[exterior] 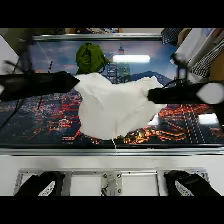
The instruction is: Fold the clothes and pants, and hang the long-sleeved shirts on hangers.
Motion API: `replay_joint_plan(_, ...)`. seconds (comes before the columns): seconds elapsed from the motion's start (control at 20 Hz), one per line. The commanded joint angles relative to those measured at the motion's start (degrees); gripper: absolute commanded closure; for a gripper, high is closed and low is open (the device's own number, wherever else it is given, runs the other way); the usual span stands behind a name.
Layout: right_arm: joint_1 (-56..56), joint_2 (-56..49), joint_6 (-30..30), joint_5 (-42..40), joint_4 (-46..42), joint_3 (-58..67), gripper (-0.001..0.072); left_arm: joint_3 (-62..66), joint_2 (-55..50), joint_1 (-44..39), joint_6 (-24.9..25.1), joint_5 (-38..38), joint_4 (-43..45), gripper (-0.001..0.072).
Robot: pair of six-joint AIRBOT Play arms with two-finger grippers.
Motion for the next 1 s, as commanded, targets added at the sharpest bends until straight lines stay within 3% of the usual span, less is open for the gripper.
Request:
replay_joint_plan(0.0, -0.5, 9.1, 2.4, 9.0, -2.9, 12.4, 0.0700, 0.1, 16.7, -2.7, -6.0, 8.1, 0.0, 0.0696)
replay_joint_plan(0.15, -0.5, 13.4, 9.7, 9.2, -2.9, 15.3, 0.0700, 0.0, 22.9, -4.4, -10.5, 12.0, 0.2, 0.0696)
replay_joint_plan(0.3, -0.5, 12.5, 13.7, 13.7, -2.9, 14.8, 0.0700, 0.0, 21.8, -4.3, -11.7, 8.3, 0.5, 0.0696)
replay_joint_plan(0.4, -0.5, 9.2, 13.4, 15.1, -3.1, 13.3, 0.0700, 0.0, 17.2, -4.3, -11.7, 1.9, 0.5, 0.0696)
replay_joint_plan(0.5, -0.5, 4.1, 9.3, 13.4, -6.5, 11.1, 0.0699, -1.4, 11.0, -4.4, -11.5, -2.6, 0.5, 0.0695)
replay_joint_plan(0.65, -0.6, -7.1, 6.7, 4.8, -16.2, 10.1, 0.0696, -9.2, 1.9, -4.4, -10.1, -0.3, 0.5, 0.0695)
replay_joint_plan(0.7, -0.9, -10.8, 5.2, 1.0, -17.0, 10.1, 0.0663, -11.8, -1.2, -4.3, -9.7, 1.6, 0.4, 0.0695)
replay_joint_plan(0.8, -1.9, -17.0, 3.2, -5.4, -15.8, 10.4, 0.0126, -15.9, -7.2, -4.3, -9.5, 5.8, 0.5, 0.0696)
replay_joint_plan(0.85, -2.3, -18.8, 3.3, -6.7, -14.7, 10.4, 0.0055, -16.9, -10.0, -4.0, -8.7, 7.2, 0.5, 0.0696)
replay_joint_plan(0.95, -2.5, -20.1, 3.2, -5.2, -10.1, 10.0, 0.0055, -17.2, -15.0, -2.7, -7.1, 6.8, 0.5, 0.0695)
